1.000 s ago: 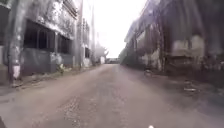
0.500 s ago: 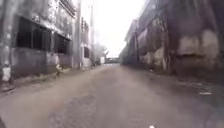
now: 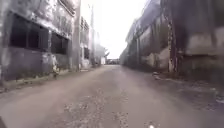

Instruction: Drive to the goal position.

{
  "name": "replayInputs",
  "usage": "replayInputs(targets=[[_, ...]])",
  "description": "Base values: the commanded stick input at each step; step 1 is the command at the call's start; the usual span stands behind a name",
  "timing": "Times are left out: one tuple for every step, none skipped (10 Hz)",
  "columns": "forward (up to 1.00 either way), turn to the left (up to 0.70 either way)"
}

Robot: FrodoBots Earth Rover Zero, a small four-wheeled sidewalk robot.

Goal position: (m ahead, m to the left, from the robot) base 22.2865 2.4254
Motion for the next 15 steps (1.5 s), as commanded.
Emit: replayInputs(targets=[[0.70, 0.00], [0.70, 0.00], [0.70, 0.00], [0.70, 0.00], [0.70, 0.00], [0.70, 0.00], [0.70, 0.00], [0.70, 0.00], [0.70, 0.00], [0.70, 0.00], [0.70, 0.00], [0.70, 0.00], [0.70, 0.00], [0.70, 0.00], [0.70, 0.00]])
